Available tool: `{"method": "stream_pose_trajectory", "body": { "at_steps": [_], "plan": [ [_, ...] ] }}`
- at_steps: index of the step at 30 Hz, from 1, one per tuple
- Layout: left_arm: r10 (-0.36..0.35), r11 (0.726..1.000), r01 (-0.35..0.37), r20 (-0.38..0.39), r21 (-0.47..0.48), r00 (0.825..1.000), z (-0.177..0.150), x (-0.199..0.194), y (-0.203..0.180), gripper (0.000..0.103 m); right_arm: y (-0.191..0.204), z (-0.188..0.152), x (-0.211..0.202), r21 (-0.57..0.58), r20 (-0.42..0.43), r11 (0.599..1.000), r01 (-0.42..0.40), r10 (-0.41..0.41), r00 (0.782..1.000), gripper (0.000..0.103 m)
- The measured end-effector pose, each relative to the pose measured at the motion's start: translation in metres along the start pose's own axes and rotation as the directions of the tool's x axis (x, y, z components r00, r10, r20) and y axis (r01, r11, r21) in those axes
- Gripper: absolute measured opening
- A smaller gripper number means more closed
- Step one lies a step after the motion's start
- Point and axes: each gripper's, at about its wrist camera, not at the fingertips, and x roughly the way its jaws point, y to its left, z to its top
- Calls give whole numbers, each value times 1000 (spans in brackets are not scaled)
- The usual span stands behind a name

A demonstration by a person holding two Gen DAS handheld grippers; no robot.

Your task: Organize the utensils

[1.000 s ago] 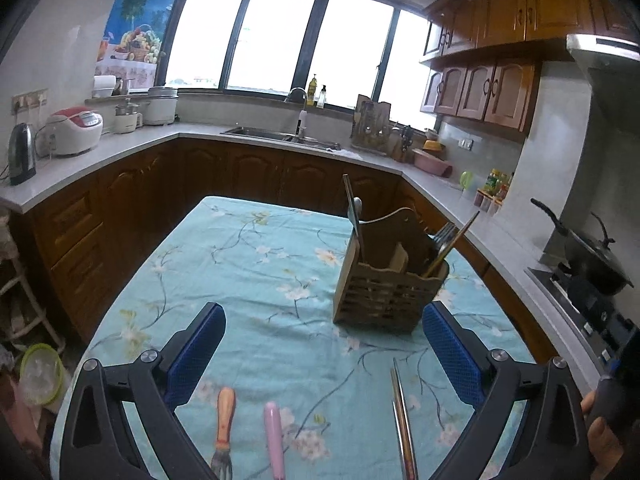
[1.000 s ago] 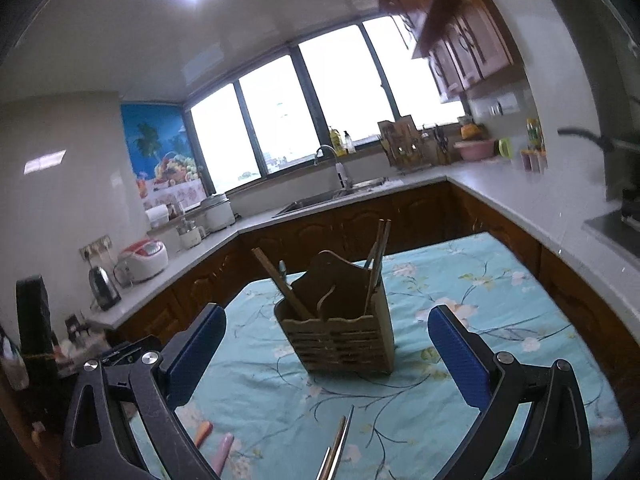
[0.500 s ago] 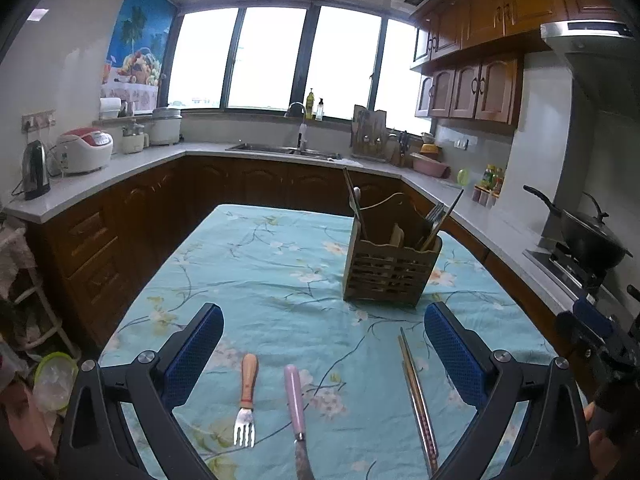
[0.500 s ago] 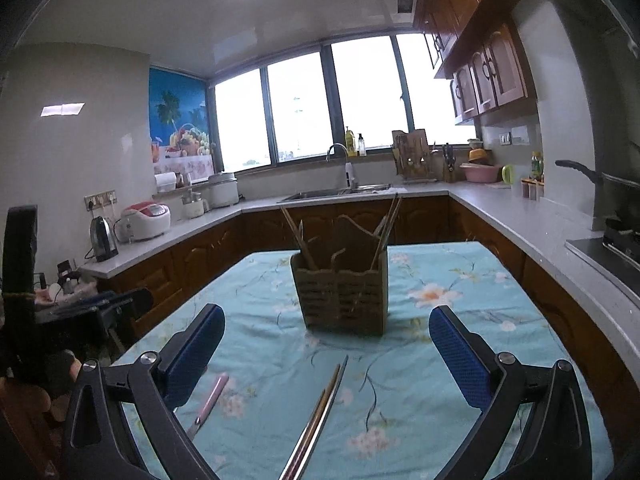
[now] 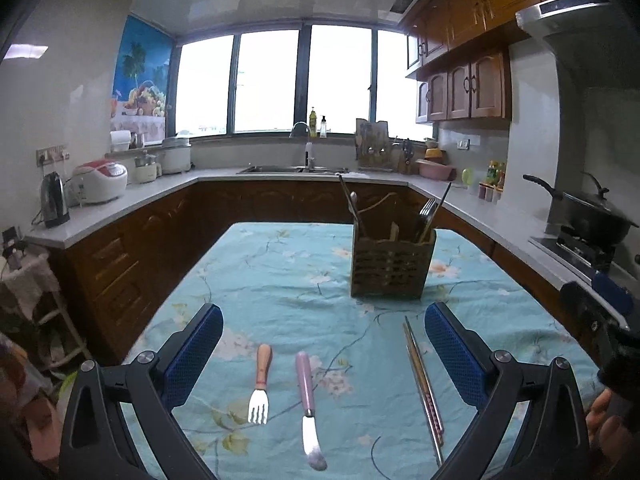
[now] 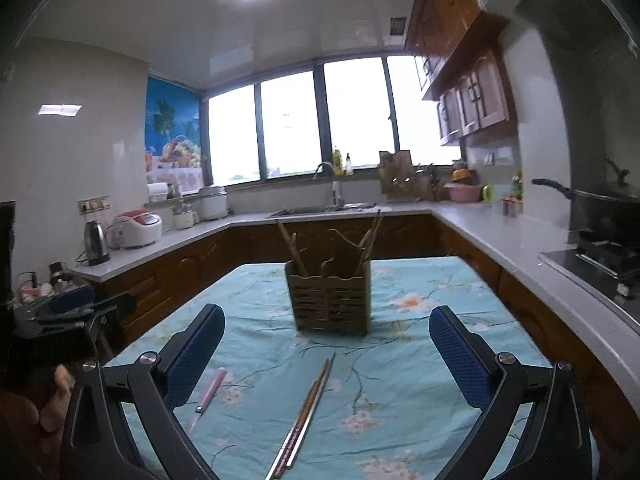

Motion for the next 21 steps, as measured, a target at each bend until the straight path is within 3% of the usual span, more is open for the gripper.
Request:
{"method": "stream_pose_trajectory", "body": {
  "at_steps": [8, 21],
  "plan": [
    [41, 999, -41, -36, 20, 999, -12, 16, -2, 102, -4, -34, 18, 30, -71, 1000, -3, 5, 997, 103],
    [49, 999, -49, -34, 18, 998, -10, 13, 3, 102, -12, -37, 18, 75, -111, 997, 20, -12, 994, 103]
  ]
}}
